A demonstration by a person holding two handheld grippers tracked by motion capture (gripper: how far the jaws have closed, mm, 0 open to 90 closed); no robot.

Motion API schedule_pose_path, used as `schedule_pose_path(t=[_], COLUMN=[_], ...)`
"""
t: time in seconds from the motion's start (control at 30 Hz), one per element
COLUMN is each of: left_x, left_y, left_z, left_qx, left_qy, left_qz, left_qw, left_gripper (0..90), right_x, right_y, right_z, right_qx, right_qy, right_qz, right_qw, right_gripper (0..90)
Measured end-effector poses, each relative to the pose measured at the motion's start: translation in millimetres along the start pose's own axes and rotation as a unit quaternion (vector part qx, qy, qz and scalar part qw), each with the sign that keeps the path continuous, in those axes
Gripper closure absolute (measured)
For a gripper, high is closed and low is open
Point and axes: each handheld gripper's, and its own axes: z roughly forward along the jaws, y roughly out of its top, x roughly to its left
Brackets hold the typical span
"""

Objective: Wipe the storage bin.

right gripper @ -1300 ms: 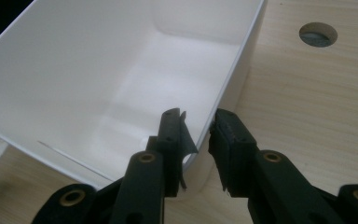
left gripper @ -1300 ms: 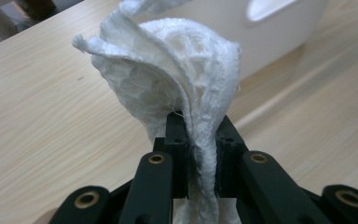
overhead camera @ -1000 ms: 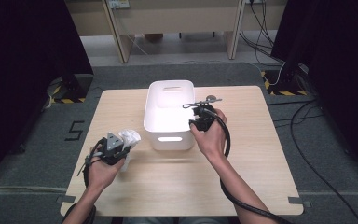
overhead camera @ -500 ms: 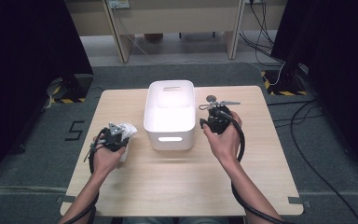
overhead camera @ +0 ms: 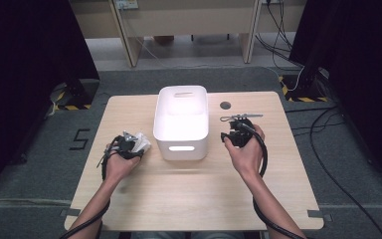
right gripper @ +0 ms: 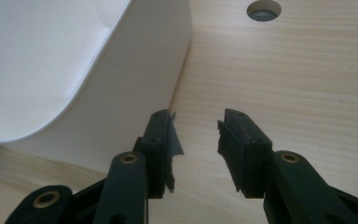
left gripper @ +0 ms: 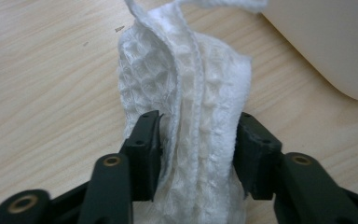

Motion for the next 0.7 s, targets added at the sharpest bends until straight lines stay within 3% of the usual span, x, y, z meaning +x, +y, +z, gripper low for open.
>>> schedule_pose_path(t=[0.23, 0.5, 0.6, 0.7], left_x=[4.7, 6.3, 13.4, 23.5], left_y=[6.2, 5.3, -6.0, -23.9], left_z=[-24.6, -57.0, -79.8, -88.9], left_qx=[-0.037, -0.069, -0.092, -0.082], left_qy=[0.005, -0.010, -0.014, -0.013], left_qz=[-0.002, -0.002, -0.002, 0.010], left_qw=[0.9993, 0.9975, 0.9956, 0.9965], left_gripper=[29.9, 24.8, 24.6, 24.5], right_x=[-1.8, -5.1, -10.5, -18.6], right_y=[-1.0, -5.0, -9.4, -14.9], right_z=[-1.5, -2.6, -7.3, -13.5], right_qx=[0.002, 0.006, 0.006, 0.004], right_qy=[0.004, 0.003, 0.004, 0.002], right_qz=[0.004, 0.003, 0.002, 0.006], right_qw=[1.0000, 1.0000, 1.0000, 1.0000], right_gripper=[60.6, 60.2, 59.6, 58.9])
